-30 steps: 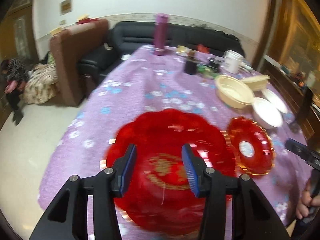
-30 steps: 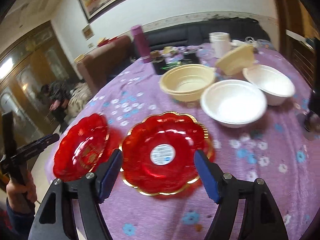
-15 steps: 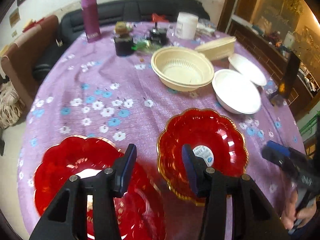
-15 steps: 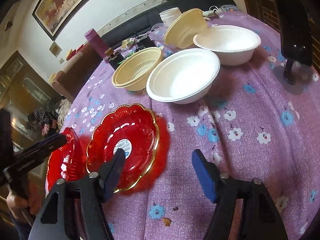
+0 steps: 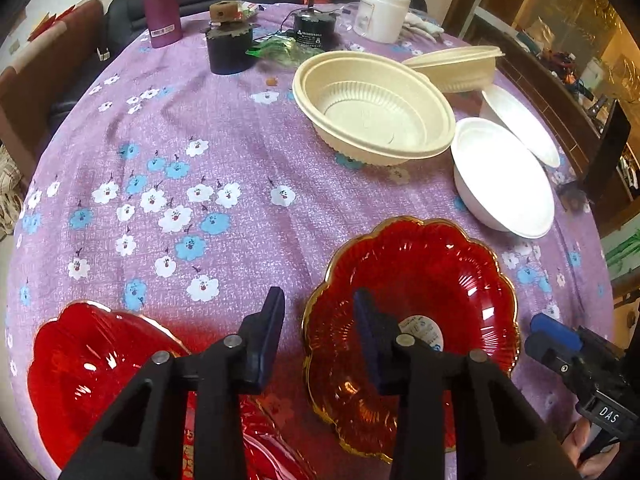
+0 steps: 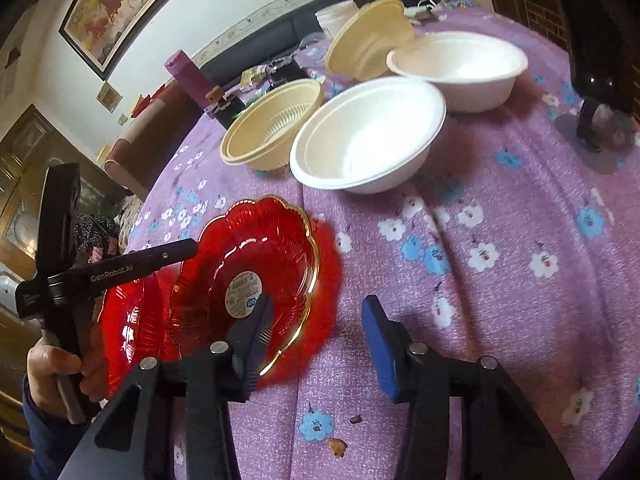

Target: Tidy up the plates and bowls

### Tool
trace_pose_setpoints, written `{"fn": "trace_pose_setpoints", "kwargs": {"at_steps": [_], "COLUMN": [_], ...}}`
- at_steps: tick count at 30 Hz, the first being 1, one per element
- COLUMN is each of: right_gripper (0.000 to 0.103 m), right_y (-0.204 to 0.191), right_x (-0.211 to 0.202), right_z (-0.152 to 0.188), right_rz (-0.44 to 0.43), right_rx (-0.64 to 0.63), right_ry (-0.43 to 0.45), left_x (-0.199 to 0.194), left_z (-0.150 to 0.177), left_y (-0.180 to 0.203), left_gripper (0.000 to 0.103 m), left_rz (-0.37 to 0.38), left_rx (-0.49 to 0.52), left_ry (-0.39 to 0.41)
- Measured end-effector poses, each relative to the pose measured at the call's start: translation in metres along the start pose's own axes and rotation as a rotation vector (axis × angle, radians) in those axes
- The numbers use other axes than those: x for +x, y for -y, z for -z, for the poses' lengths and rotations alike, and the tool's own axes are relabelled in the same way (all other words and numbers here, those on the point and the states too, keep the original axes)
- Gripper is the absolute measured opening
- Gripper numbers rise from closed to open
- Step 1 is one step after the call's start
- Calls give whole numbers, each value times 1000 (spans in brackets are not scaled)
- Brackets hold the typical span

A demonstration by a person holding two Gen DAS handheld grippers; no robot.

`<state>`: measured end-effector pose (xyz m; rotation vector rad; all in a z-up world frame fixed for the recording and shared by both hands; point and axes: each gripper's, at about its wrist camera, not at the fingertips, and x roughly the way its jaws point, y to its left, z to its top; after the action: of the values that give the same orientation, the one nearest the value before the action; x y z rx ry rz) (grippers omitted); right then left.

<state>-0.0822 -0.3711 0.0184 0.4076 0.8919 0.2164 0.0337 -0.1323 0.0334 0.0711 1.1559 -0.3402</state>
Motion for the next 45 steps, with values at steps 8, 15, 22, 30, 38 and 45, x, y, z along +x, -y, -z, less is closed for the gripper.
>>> {"fn": "trace_pose_setpoints", "kwargs": {"at_steps": [8,15,22,30,38,45], "right_gripper": [25,15,15,17,17,15], "right_y": [-1,-4,10,29,32,29], "right_x": [18,15,3,-11,-11,-14], "right_z": [4,3,2,4,11,20], "right_rz": [-45,-21,31,102,113,131], "right_rx": [22,-5,-11,-16,-31,-53], "right_ry": [-52,-38,-22,22,34,69], "left_x": [3,0,-11,-12,1,-4], "left_z": [4,14,32,55,72,84], "left_y": [6,18,43,69,70,80], "left_gripper": [26,26,26,26,26,25], "left_rz": [-10,-19,18,14,-24,-80], "left_rx": [33,66,108,131,132,150], "left_ry": [-4,-4,12,83,157,250]}}
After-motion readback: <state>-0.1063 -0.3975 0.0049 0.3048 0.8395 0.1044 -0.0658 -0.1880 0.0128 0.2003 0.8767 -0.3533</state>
